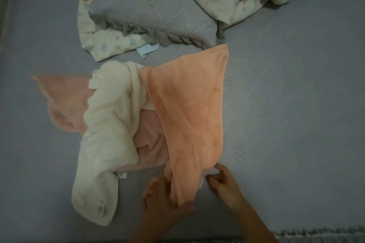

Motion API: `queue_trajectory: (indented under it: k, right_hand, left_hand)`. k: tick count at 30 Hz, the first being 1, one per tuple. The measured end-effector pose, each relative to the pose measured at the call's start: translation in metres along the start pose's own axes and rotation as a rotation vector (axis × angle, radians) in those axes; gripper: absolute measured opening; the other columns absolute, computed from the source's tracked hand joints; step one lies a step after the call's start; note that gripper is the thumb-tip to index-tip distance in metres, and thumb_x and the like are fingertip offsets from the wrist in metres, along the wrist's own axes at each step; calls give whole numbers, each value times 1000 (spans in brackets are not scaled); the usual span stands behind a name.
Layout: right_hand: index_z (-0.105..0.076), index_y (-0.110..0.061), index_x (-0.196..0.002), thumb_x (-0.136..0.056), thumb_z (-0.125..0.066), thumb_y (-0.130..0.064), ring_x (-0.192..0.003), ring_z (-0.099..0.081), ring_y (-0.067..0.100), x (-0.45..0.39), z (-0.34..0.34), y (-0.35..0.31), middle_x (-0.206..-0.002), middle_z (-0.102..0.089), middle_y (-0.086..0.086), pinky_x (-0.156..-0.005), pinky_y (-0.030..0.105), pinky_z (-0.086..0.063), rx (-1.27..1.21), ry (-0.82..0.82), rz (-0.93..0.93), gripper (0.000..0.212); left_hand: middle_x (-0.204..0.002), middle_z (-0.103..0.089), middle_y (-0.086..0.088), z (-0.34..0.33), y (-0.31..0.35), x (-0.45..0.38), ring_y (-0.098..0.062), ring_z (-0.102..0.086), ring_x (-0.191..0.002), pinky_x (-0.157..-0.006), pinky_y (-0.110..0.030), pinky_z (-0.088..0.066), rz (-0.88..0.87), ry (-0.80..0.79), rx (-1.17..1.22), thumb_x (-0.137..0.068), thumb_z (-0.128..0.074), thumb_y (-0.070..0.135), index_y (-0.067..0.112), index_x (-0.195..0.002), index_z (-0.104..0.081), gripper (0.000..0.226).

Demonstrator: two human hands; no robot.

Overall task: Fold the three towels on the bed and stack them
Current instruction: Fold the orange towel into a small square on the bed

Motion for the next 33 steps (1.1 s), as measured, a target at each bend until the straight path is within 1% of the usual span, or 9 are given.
queue_trajectory:
  k: [3, 6, 10, 12, 15, 18, 23, 28, 33]
  right_hand:
    - [-53, -20, -123, -90, -59, 3, -93, -67, 20, 7, -12, -4, -105, -70, 11, -84, 32, -53, -101, -4, 27, 41]
    - [-64, -17, -105, -90, -62, -5, -87, -67, 17, 12, -23, -15, -95, -72, 7, -77, 23, -52, -6, 14, 92, 20]
    - [-59, -11, -76, -92, -62, -16, -73, -55, 20, 19, -16, -27, -73, -61, 8, -70, 33, -43, -104, 208, 155, 17]
    - [-68, -5, -87, -96, -57, -27, -87, -64, 26, 28, -5, -22, -88, -70, 13, -82, 39, -49, -381, 257, 161, 25]
    - [-67, -10, -122, -97, -43, -52, -119, -61, 32, 48, -27, -2, -124, -67, 18, -104, 49, -44, -586, -89, 58, 55]
    - [-65, -13, -127, -92, -53, -57, -119, -61, 35, 71, -43, 39, -125, -67, 18, -106, 52, -42, -354, -265, -126, 57]
    - [-63, -15, -126, -87, -67, -33, -94, -70, 21, 89, -17, 80, -104, -76, 1, -67, 28, -54, -114, -38, -269, 43]
    - [-66, -20, -118, -83, -71, -19, -90, -71, 12, 101, -4, 59, -100, -75, -5, -71, 24, -55, 127, -24, -119, 35]
    - [-74, -2, -88, -90, -57, -1, -71, -69, 23, 122, 35, 22, -79, -75, 12, -60, 28, -51, -63, -95, 75, 17]
  left_hand:
    - [-158, 19, 14, -15, -4, 7, -11, 9, -150, -120, -41, -9, -52, -23, -361, -49, -66, 79, 25, -151, 22, 145]
    - [-158, -30, 1, 1, 12, -3, -18, -29, -146, -117, -36, -23, -141, 76, -330, -80, -63, 51, 21, -153, -20, 90]
    - [-97, -71, -13, 13, 14, -16, -12, -70, -80, -70, -28, -54, 38, -31, 718, -94, -56, 14, 10, -111, -67, 21]
    - [-106, -70, -18, -4, 21, -8, -22, -67, -93, -80, -34, -52, 116, -299, 1122, -93, -52, 14, 5, -112, -68, 27]
    - [-111, -68, -18, -21, 22, 14, -29, -63, -101, -87, -39, -47, 169, -512, 1256, -82, -62, 22, 5, -111, -72, 35]
    - [-103, -75, -10, -49, -10, 26, -27, -69, -90, -72, -33, -53, 253, -478, 1089, -87, -58, 31, 13, -116, -69, 36]
    - [-88, -74, -6, -80, -58, 39, -29, -69, -74, -62, -36, -54, 351, -280, 1046, -74, -76, 50, 25, -124, -56, 60]
    - [-106, -68, -21, -90, -32, 46, -38, -69, -92, -80, -48, -57, 231, -36, 949, -66, -87, 44, 11, -122, -51, 74]
    - [-113, -74, -9, -116, 31, 58, -29, -71, -102, -87, -49, -58, 103, -144, 1285, -81, -74, 11, 20, -123, -61, 45]
Point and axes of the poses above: each hand's wrist, its own x-axis away from the middle knuckle, its own z-axis out of the back of the hand, y = z × x, the point moved 7 cm from there along -x, towards the middle knuckle
